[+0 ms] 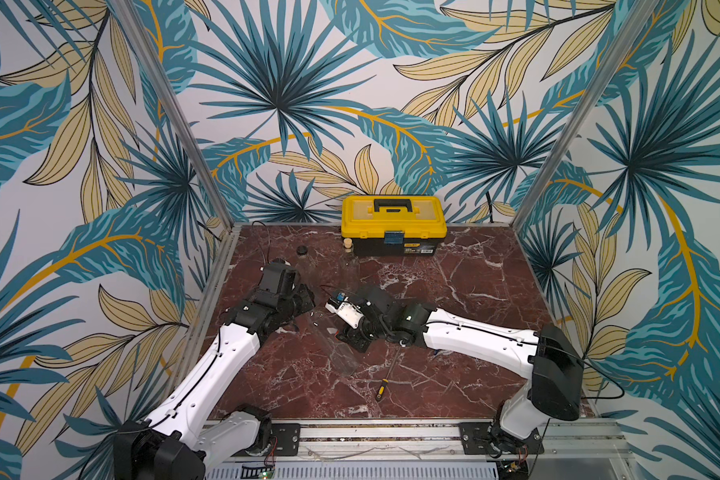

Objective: Remove the label from the bottle
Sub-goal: Tear open the label from the bottle.

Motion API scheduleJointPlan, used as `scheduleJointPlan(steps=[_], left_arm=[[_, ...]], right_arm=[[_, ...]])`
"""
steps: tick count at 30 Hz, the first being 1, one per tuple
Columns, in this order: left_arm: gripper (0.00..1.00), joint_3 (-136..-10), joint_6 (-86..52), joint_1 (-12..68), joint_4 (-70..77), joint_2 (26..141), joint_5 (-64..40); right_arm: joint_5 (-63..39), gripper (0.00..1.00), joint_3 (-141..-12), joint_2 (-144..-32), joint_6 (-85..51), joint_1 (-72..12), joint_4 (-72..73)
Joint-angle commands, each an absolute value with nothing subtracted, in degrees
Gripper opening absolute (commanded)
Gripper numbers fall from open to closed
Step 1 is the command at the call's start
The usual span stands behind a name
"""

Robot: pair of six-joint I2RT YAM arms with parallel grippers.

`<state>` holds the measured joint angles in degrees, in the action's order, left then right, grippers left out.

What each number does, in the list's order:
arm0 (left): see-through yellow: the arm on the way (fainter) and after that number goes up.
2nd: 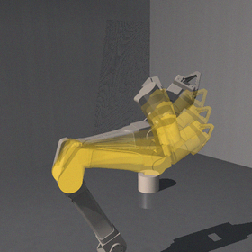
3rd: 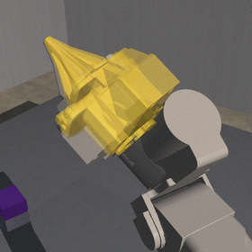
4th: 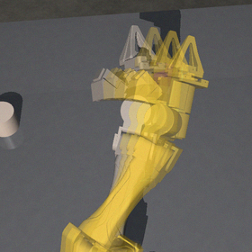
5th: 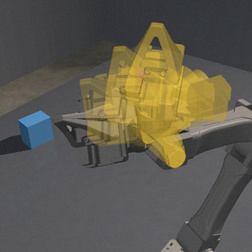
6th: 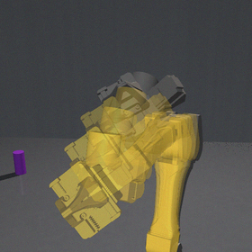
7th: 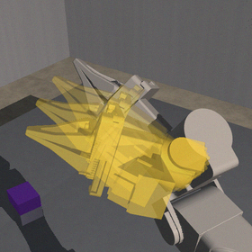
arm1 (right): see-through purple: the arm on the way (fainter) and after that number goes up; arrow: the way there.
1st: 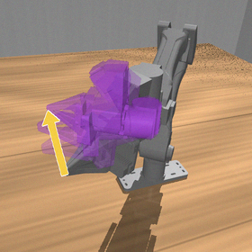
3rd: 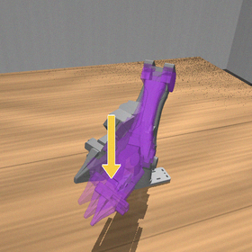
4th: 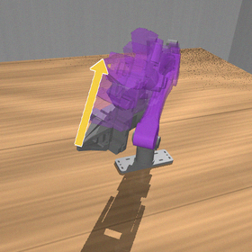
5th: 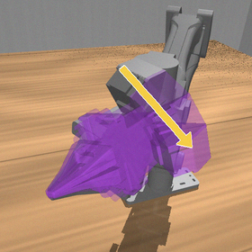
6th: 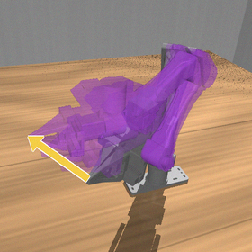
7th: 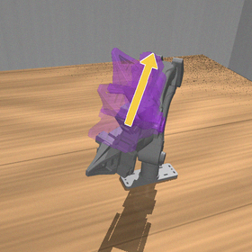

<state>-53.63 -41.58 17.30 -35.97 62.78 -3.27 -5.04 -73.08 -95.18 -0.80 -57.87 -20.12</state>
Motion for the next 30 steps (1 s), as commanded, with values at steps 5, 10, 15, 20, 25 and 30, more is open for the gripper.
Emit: scheduleJointPlan(steps=[5, 10, 15, 20, 25, 30], left_arm=[[0.00, -54.14, -41.89, 16.35, -36.65, 62.23, -1.77], [0.00, -54.14, -41.75, 16.18, -36.65, 62.23, -1.41], [0.00, -54.32, -41.51, 15.77, -36.65, 62.37, -1.53], [0.00, -54.48, -41.18, 15.48, -36.58, 62.74, -1.94], [0.00, -54.88, -40.88, 15.29, -36.65, 63.26, -2.37], [0.00, -55.00, -40.84, 15.21, -36.65, 63.54, -2.76]], right_arm=[[-2.99, 0.40, -72.31, -95.23, -1.51, -59.29, -20.08], [-2.68, 0.41, -73.24, -96.14, -1.98, -60.07, -21.07], [-1.43, 0.41, -74.55, -98.49, -2.80, -60.36, -21.37], [-0.35, 0.41, -75.44, -100.08, -3.68, -60.41, -21.19], [0.62, 0.40, -76.07, -100.72, -4.04, -60.47, -21.01], [1.65, 0.37, -76.43, -100.71, -4.02, -60.47, -20.56]])
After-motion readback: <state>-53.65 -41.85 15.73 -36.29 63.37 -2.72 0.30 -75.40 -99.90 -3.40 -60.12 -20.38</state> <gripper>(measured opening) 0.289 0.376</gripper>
